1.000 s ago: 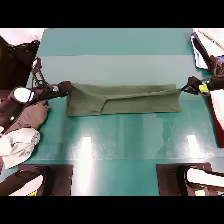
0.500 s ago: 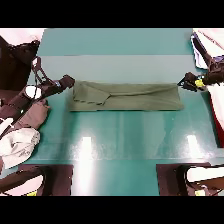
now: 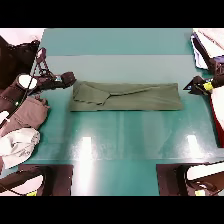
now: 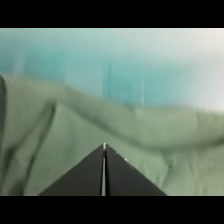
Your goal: Fold the shirts.
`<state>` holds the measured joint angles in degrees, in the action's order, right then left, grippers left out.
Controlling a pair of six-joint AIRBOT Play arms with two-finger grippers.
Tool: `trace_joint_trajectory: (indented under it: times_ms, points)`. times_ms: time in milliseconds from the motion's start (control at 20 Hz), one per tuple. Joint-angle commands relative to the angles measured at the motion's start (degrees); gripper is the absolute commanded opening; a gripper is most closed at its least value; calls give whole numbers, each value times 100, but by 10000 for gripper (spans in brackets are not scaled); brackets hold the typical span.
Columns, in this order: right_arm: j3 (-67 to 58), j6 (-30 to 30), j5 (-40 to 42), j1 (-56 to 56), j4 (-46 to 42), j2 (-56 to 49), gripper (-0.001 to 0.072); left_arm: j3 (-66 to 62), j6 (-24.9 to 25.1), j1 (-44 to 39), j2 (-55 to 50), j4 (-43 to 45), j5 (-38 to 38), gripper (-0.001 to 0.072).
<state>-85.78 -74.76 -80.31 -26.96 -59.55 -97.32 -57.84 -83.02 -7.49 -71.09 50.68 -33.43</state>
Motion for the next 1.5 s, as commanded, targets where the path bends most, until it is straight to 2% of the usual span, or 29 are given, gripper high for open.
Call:
trace_joint_trajectory:
  times_ms: [0, 150, 500, 550, 650, 700, 850, 1050, 1300, 1450]
  points:
    - [-17, 184, -369, -225, 59, -415, 458, -59, 214, 2, -4, -7, -883, 36]
    - [-17, 459, -365, -219, 649, -785, 458, -59, 247, 2, -4, -7, -1231, 36]
    - [-17, 588, -470, 179, 763, -1226, 447, -55, 243, -2, -4, -15, -1438, 28]
    - [-20, 774, -481, 251, 763, -1235, 379, -55, 243, -4, -4, -52, -1473, 28]
    - [-20, 946, -485, 323, 761, -1228, 107, -55, 245, -4, -4, -166, -1572, 27]
    - [-20, 964, -485, 328, 763, -1215, 21, -59, 247, -4, -4, -210, -1569, 27]
    - [-24, 1126, -490, 328, 1150, -988, 18, -179, 247, -55, -22, -267, -1598, 27]
    - [-33, 1134, -365, 520, 1961, -286, 17, -1025, 249, -695, -533, -140, -1530, 26]
    - [-37, 1010, -367, 1167, 2505, 579, 15, -2839, 245, -1725, -2343, -120, -1668, 27]
    - [-560, 745, -444, 1690, 2546, 728, 15, -3794, 186, -2170, -3403, -122, -1908, 27]
